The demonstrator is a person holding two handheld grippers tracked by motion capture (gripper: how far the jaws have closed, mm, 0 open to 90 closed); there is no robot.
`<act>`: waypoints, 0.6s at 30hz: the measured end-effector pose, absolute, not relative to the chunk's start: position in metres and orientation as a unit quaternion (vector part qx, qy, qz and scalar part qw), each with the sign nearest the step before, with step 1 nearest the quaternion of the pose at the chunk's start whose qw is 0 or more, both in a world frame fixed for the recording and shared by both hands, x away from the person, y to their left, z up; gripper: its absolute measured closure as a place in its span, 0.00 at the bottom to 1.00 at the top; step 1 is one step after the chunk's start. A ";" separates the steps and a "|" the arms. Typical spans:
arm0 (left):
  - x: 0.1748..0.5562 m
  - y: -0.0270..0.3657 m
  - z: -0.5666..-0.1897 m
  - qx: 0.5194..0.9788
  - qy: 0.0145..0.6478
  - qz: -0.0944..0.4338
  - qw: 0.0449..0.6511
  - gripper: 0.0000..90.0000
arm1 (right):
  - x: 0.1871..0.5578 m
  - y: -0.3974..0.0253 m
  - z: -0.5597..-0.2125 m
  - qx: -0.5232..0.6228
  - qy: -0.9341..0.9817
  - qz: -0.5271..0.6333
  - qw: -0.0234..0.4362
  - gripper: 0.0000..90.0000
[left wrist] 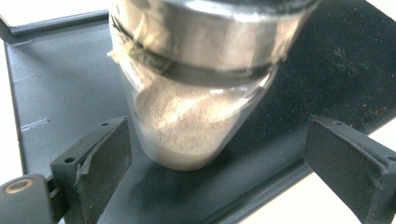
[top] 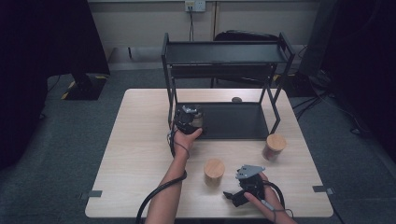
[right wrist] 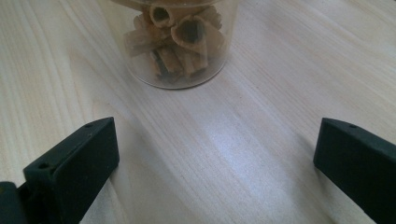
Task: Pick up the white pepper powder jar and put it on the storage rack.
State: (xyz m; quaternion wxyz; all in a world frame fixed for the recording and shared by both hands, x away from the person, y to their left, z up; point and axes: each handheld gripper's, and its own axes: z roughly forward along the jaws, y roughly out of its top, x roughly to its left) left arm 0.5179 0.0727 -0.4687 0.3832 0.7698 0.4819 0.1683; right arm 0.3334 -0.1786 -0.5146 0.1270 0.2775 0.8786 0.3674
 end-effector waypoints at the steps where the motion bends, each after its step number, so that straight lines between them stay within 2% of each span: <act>1: 0.517 0.073 -0.469 0.769 0.483 0.168 0.384 0.08 | 0.333 -0.179 -0.515 0.277 0.879 0.367 0.127 0.00; 18: 0.505 0.071 -0.472 0.763 0.490 0.172 0.384 0.09 | 0.333 -0.179 -0.515 0.277 0.879 0.367 0.127 0.00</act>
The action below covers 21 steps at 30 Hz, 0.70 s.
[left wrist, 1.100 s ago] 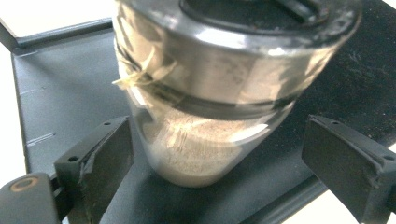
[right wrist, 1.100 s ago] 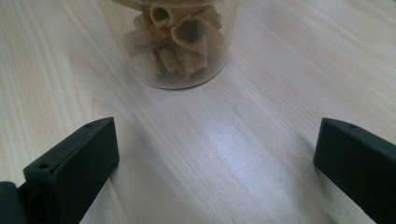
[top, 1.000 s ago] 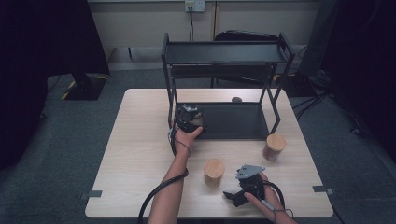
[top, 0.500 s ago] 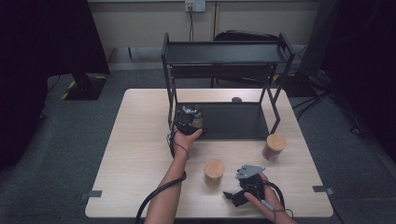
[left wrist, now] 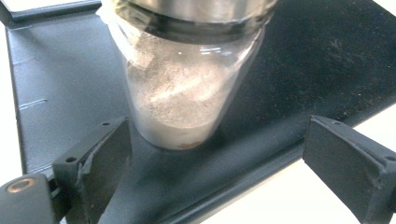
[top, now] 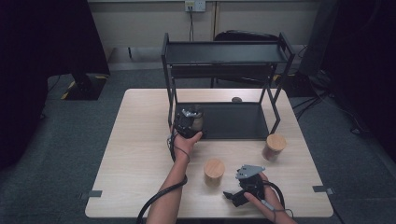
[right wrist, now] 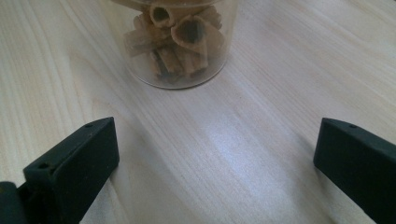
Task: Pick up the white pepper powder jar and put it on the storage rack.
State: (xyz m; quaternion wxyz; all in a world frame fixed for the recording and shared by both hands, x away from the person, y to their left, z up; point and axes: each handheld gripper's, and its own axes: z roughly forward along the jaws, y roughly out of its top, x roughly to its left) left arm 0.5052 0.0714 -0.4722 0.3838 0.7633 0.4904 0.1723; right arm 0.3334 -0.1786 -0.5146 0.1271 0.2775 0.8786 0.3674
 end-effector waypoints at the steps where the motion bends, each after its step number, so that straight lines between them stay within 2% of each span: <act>1: 0.504 0.071 -0.472 0.766 0.487 0.171 0.383 0.09 | 0.333 -0.179 -0.515 0.277 0.879 0.367 0.127 0.00; 21: 0.488 0.076 -0.474 0.783 0.455 0.149 0.397 0.08 | 0.333 -0.179 -0.515 0.277 0.879 0.367 0.127 0.00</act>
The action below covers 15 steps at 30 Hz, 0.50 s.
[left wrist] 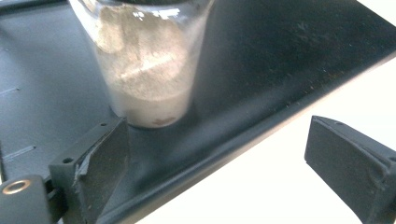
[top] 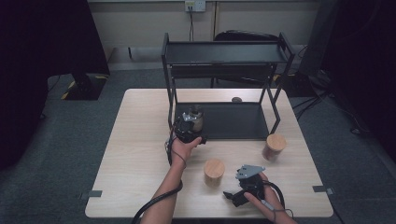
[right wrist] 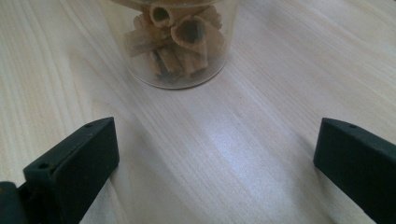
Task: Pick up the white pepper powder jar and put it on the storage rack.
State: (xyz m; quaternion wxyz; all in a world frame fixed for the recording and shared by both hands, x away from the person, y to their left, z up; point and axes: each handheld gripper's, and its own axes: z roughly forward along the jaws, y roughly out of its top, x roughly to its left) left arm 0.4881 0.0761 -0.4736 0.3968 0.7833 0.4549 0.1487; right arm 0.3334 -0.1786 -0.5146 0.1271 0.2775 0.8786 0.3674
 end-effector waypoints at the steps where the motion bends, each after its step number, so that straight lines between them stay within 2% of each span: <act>1: 0.487 0.077 -0.474 0.783 0.454 0.146 0.399 0.07 | 0.333 -0.179 -0.515 0.277 0.879 0.367 0.127 0.00; 15: 0.477 0.085 -0.480 0.789 0.439 0.125 0.411 0.06 | 0.333 -0.179 -0.515 0.278 0.879 0.367 0.127 0.00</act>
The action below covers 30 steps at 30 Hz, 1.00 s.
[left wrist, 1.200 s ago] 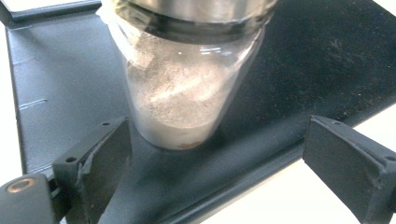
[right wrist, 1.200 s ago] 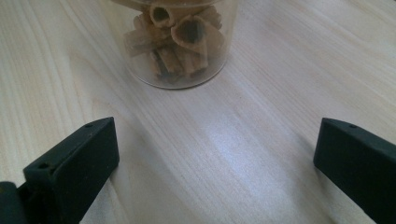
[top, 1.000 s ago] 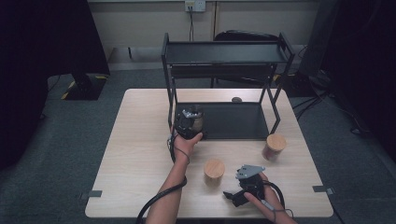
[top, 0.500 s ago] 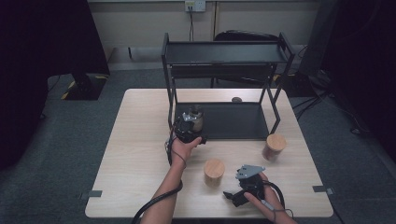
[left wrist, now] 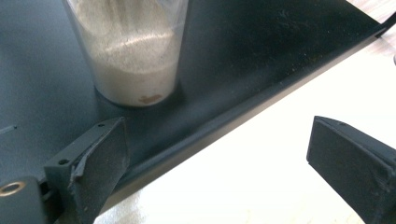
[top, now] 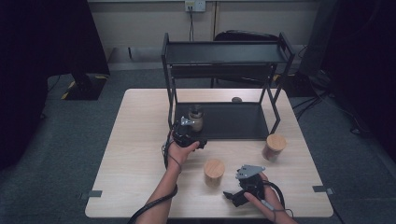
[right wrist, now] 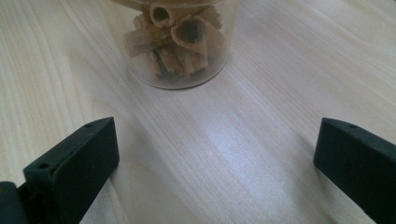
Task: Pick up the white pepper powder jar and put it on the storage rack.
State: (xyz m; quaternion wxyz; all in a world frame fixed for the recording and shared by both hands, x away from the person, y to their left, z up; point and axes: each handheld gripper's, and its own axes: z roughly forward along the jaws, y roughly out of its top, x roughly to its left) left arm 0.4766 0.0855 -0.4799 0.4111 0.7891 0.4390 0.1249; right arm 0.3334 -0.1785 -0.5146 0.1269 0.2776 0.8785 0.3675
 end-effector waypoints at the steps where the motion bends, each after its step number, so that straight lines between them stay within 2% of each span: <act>1: 0.475 0.086 -0.481 0.787 0.440 0.121 0.415 0.05 | 0.333 -0.179 -0.515 0.278 0.879 0.367 0.127 0.00; 30: 0.457 0.111 -0.478 0.793 0.421 0.118 0.424 0.03 | 0.333 -0.179 -0.515 0.278 0.879 0.368 0.127 0.00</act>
